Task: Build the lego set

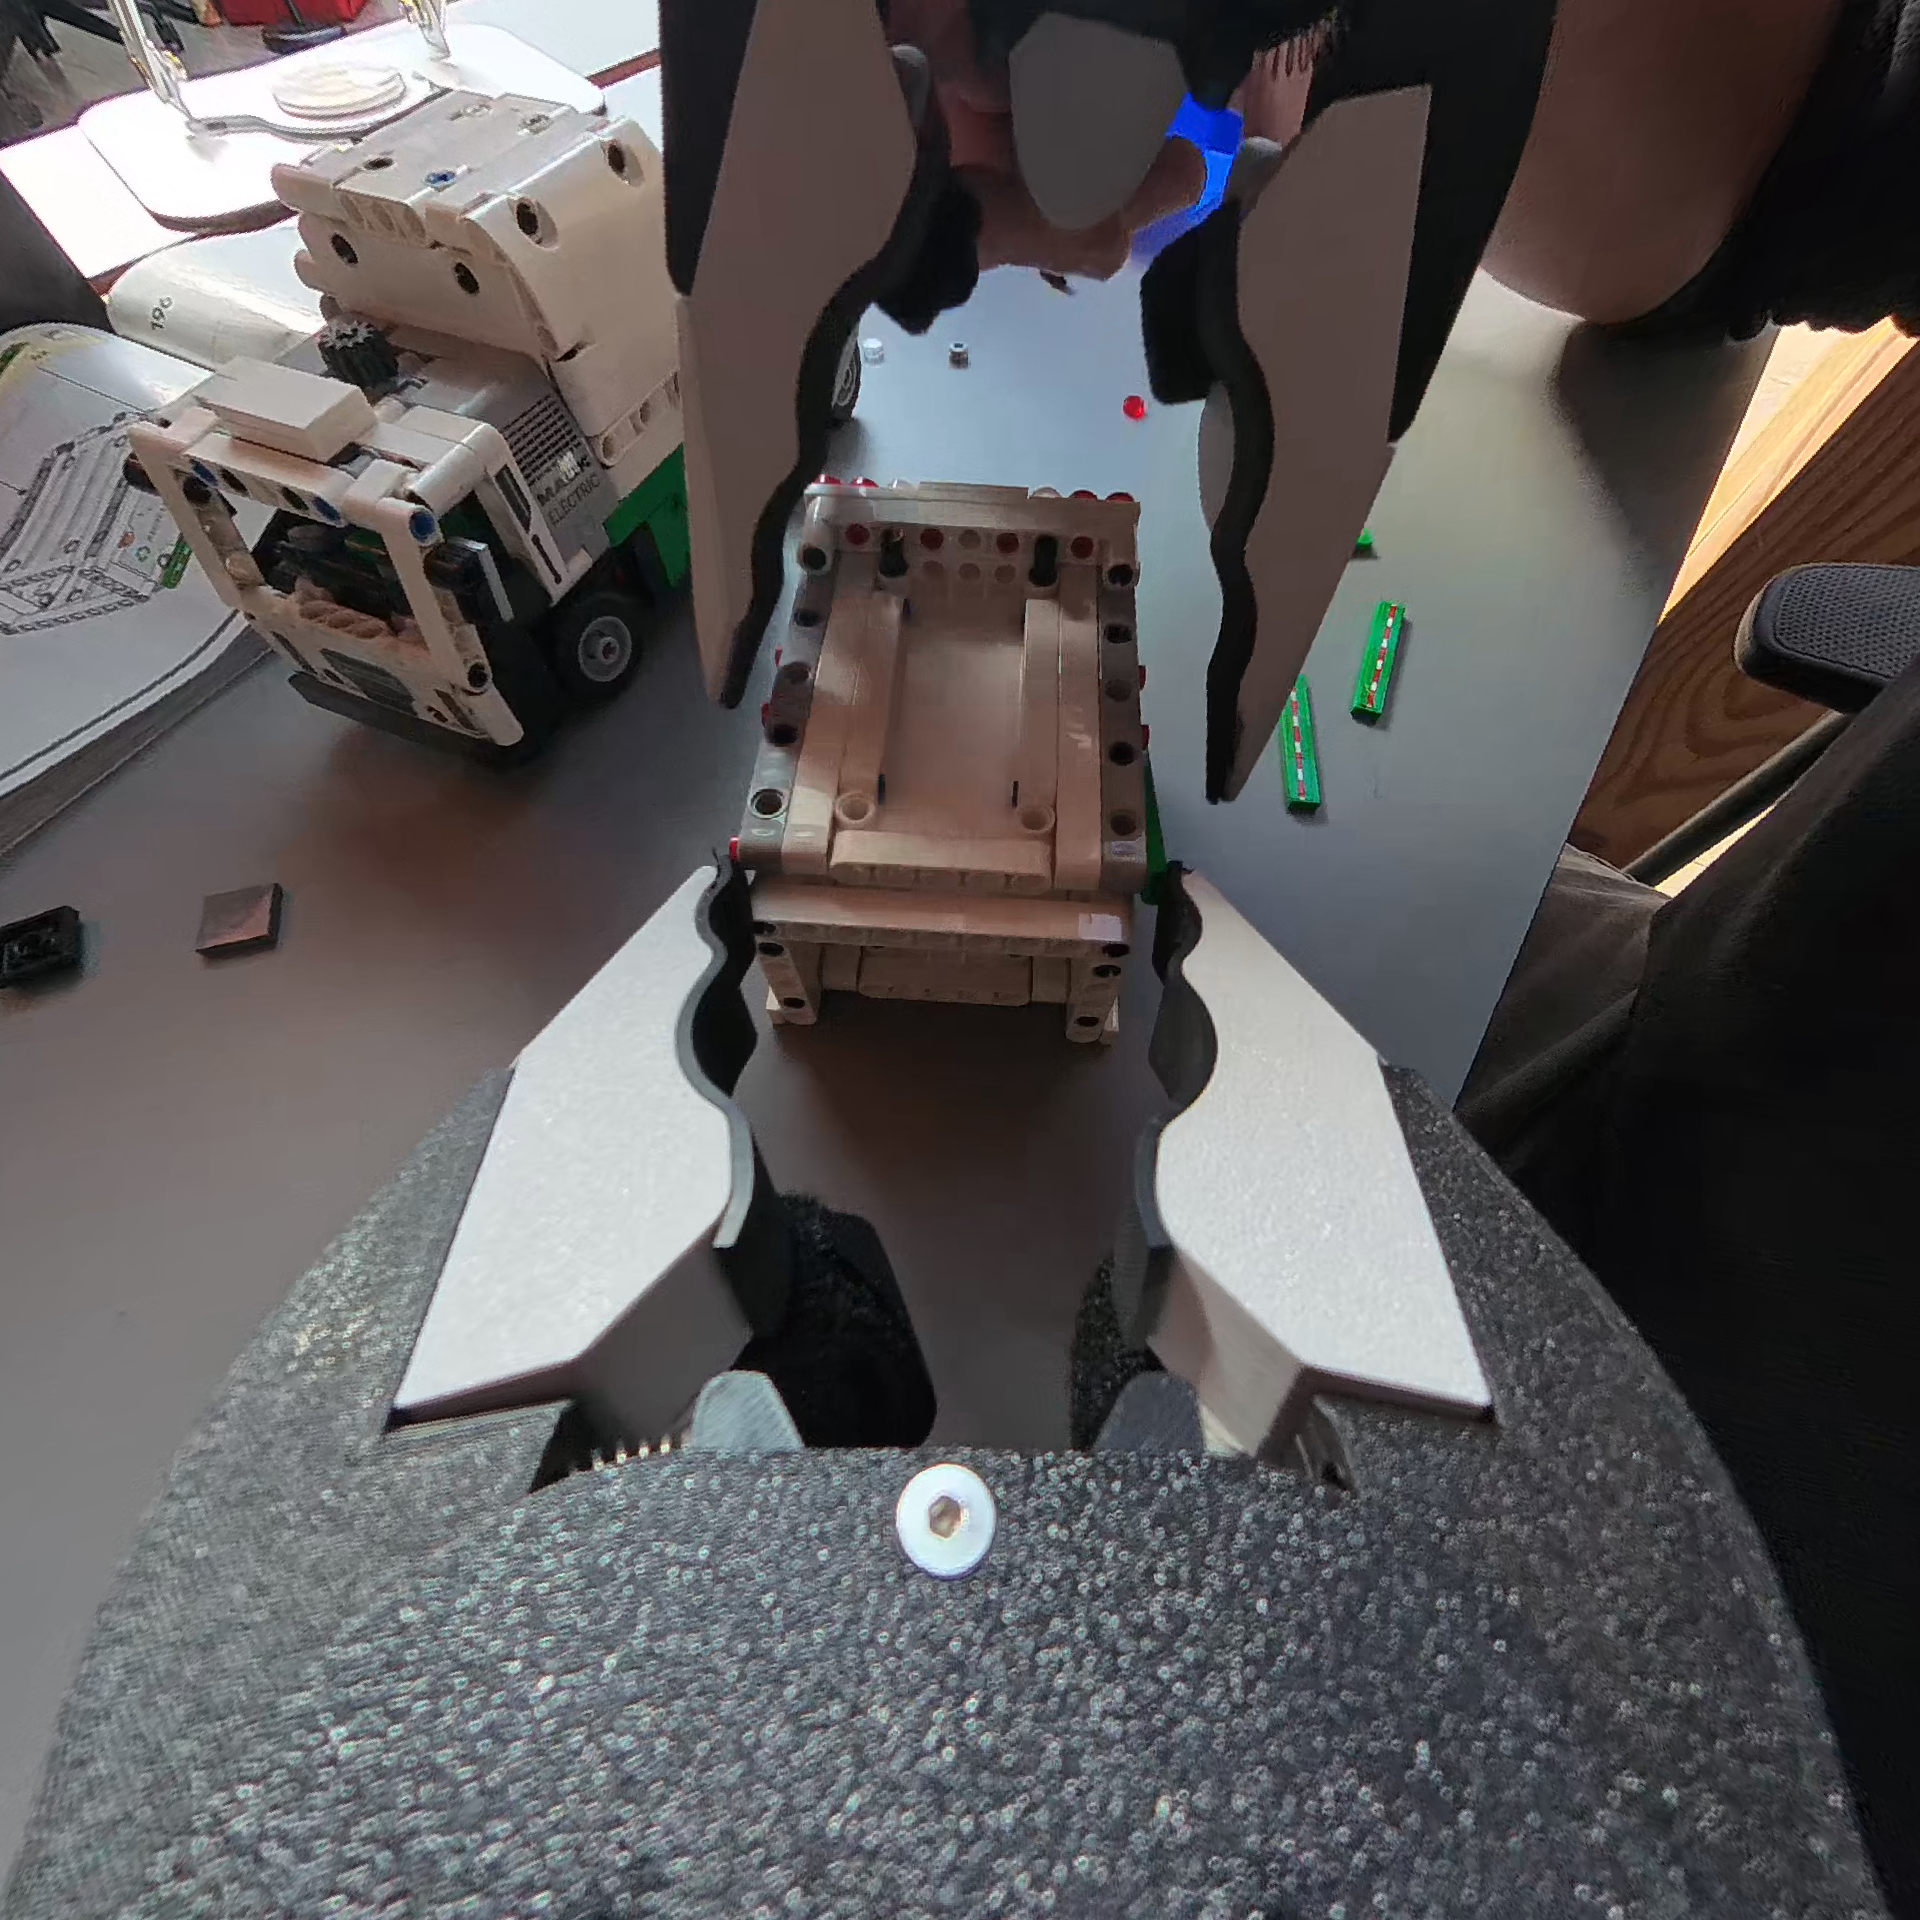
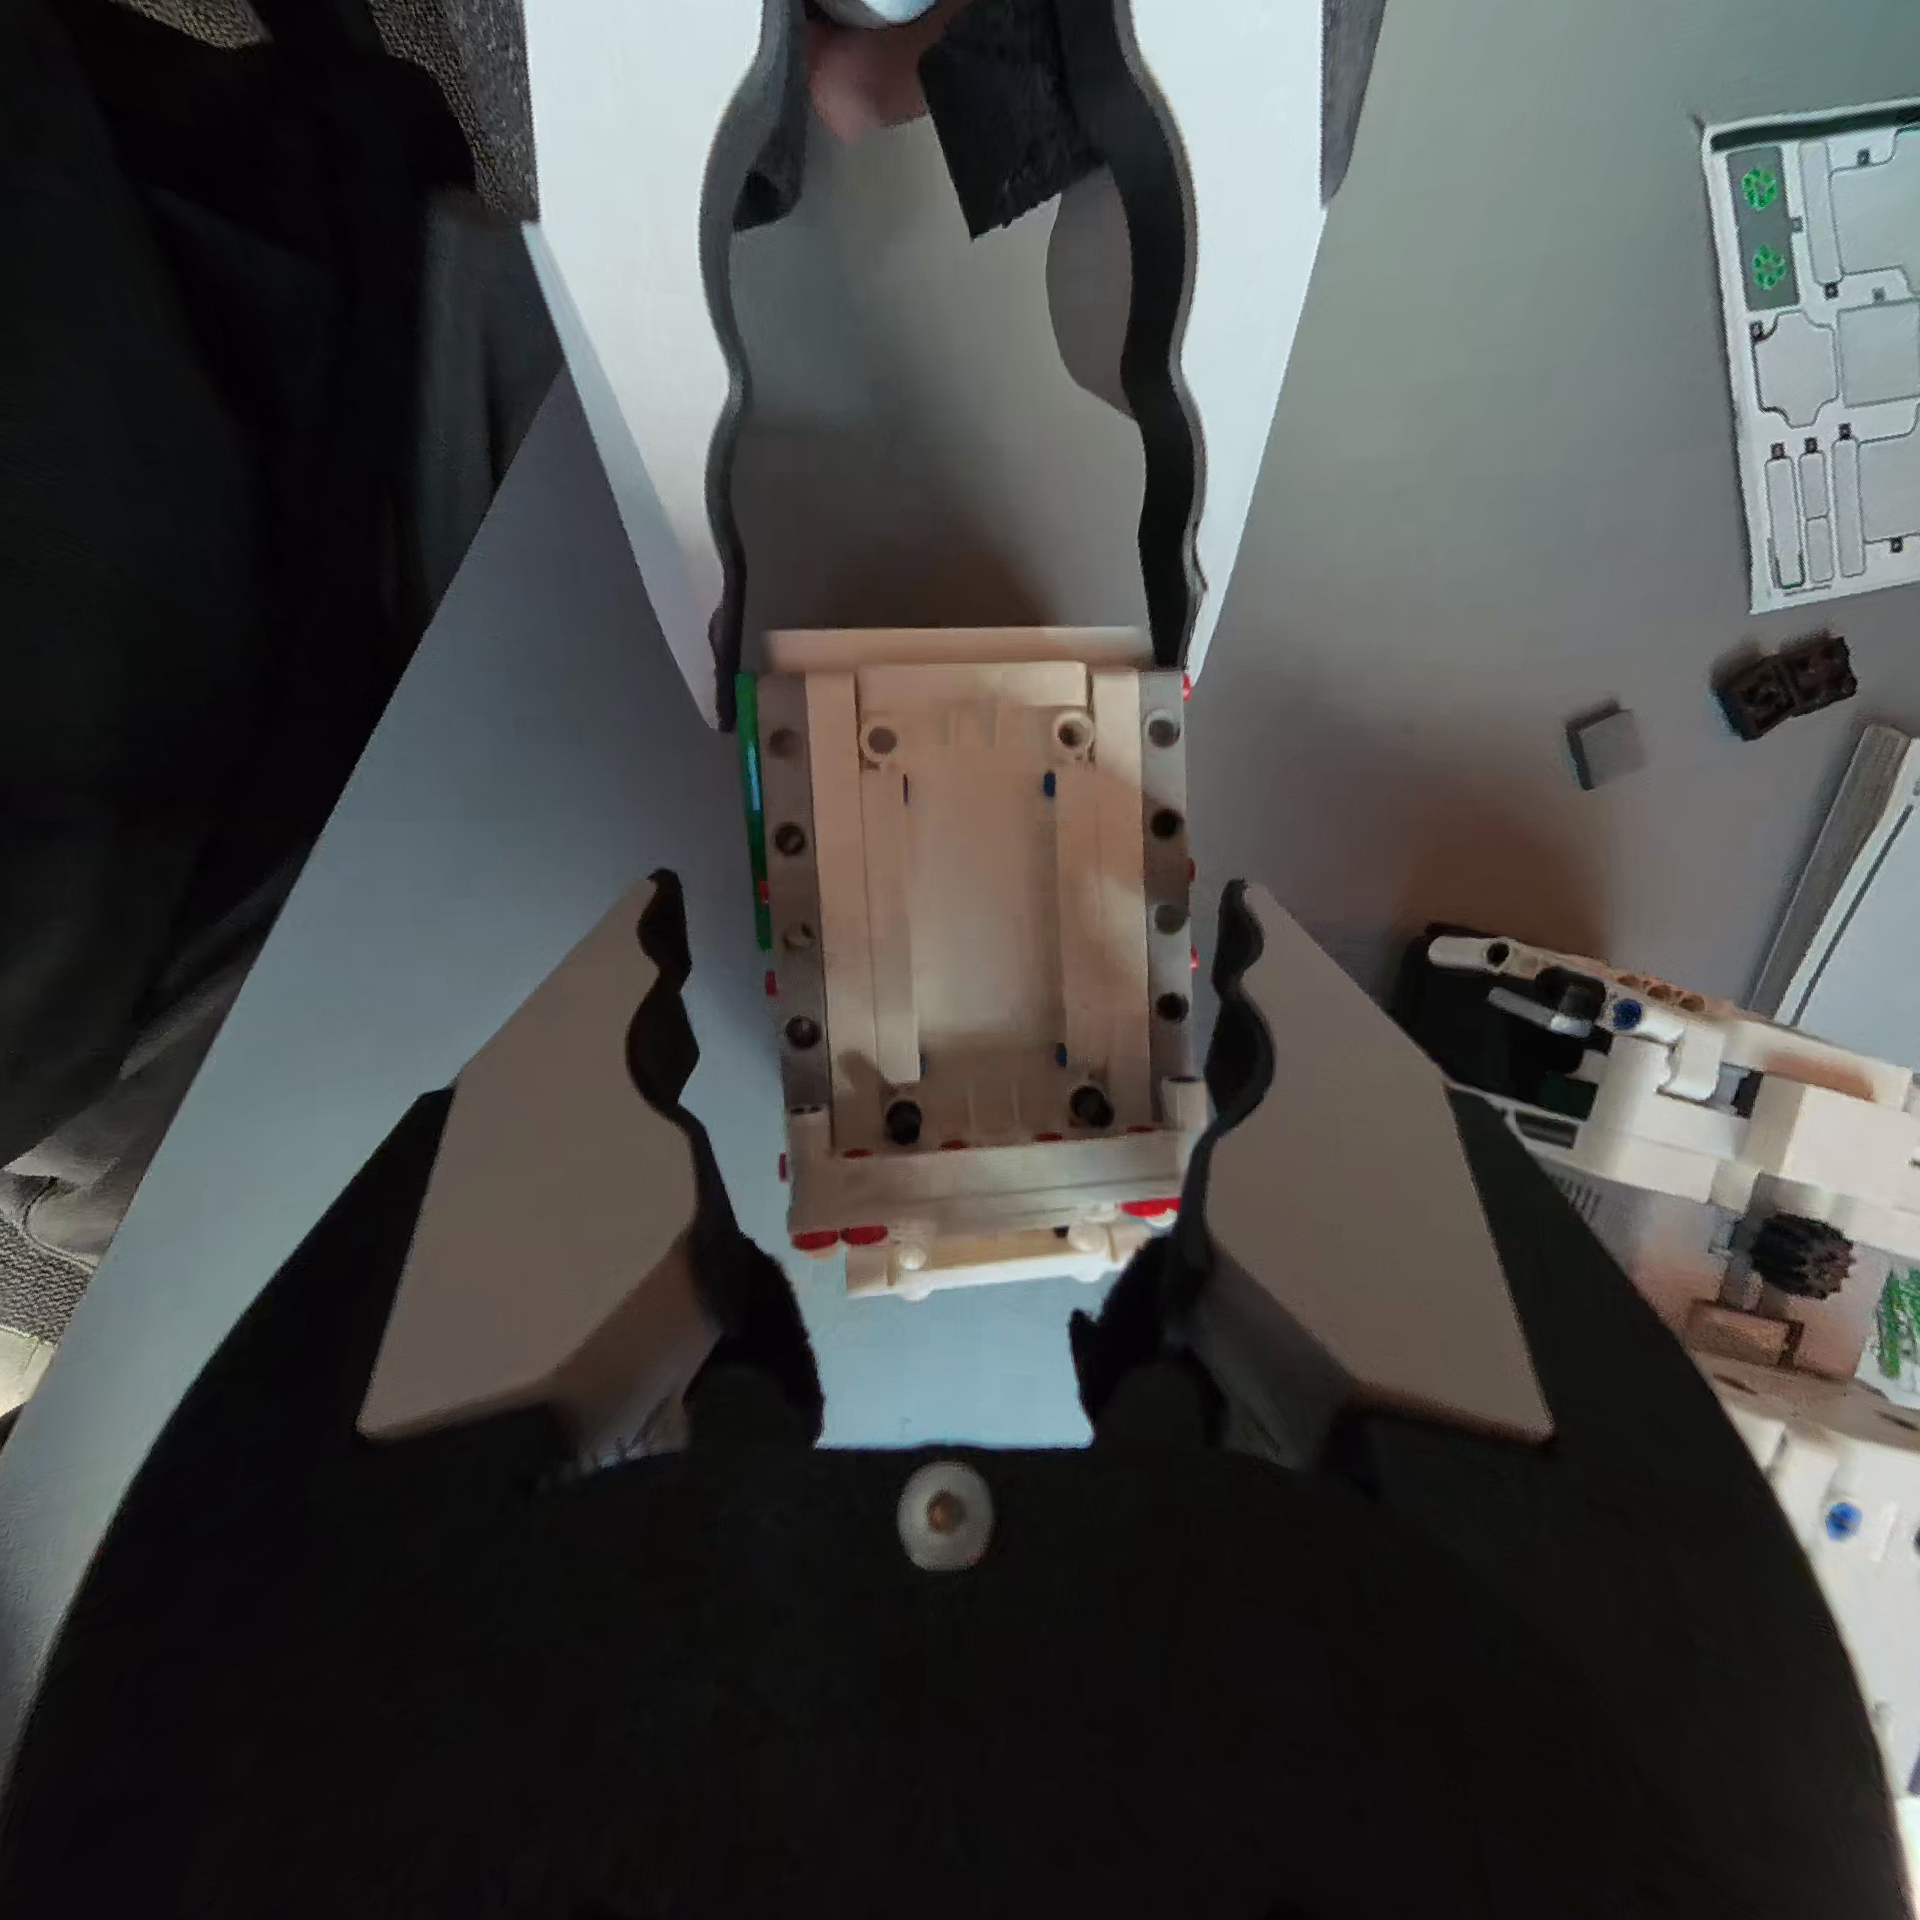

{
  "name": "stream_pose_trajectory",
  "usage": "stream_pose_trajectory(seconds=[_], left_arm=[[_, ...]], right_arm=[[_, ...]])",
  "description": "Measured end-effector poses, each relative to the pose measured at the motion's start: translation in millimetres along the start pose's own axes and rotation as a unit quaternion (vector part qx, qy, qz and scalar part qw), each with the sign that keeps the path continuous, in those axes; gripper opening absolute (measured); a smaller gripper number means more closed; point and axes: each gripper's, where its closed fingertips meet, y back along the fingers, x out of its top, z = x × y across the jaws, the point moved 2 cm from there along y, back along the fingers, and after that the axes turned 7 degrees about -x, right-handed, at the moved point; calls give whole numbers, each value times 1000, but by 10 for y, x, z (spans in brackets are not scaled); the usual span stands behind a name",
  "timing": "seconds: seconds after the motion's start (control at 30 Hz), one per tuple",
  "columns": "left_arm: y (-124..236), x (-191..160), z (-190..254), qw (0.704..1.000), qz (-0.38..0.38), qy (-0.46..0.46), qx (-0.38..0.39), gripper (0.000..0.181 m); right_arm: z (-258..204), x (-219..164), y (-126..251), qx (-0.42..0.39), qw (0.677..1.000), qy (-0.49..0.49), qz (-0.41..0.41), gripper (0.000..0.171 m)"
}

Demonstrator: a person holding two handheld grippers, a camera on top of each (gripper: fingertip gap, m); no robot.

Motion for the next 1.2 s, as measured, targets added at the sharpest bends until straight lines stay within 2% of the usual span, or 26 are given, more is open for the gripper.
stream_pose_trajectory(seconds=[0.17,0.27,0.37,0.4,0.43,0.47,0.5,0.53,0.57,0.6,0.63,0.67,0.7,0.83,0.9,0.97,1.03,1.2], left_arm=[[-2,1,-5,1000,2,6,-5,77],[-2,2,-10,1000,3,6,-2,77],[1,2,-10,1000,2,8,7,76],[3,1,-8,1000,3,11,11,77],[4,-1,-3,1000,5,16,17,77],[5,0,3,999,5,21,24,77],[5,-1,12,999,3,27,34,77],[2,0,30,999,1,30,45,77],[-2,1,50,998,1,32,55,81],[-3,1,67,997,1,38,66,86],[-2,-1,82,996,2,44,75,90],[-1,-6,96,996,0,42,83,95],[-7,-14,112,996,-6,32,85,99],[-63,3,78,994,-45,-27,91,118],[-99,75,76,995,-47,-43,76,119],[-151,127,81,996,-49,-50,54,110],[-202,103,65,995,-69,-53,43,93],[-204,74,78,994,-75,-43,64,87]], right_arm=[[3,-73,-52,-29,999,13,-5,101],[83,-136,121,-126,992,20,-13,97],[-117,-81,479,-152,983,-84,62,85],[-198,-33,581,-152,971,-149,107,74],[-274,10,652,-144,950,-225,160,65],[-357,40,665,-119,920,-309,209,65],[-386,21,620,-101,876,-405,241,62],[-395,-37,538,-83,819,-500,269,52],[-436,-31,475,-42,756,-570,319,51],[-459,-21,436,-6,691,-622,369,50],[-468,-69,375,3,639,-662,391,38],[-478,-120,298,-7,610,-687,395,31],[-495,-129,254,-9,594,-702,392,30],[-539,-182,190,-43,573,-741,348,31],[-566,-145,168,-27,556,-755,346,33],[-567,-70,136,-7,539,-765,353,34],[-542,-17,96,-2,529,-771,356,34],[-491,17,35,-5,527,-776,347,29]])
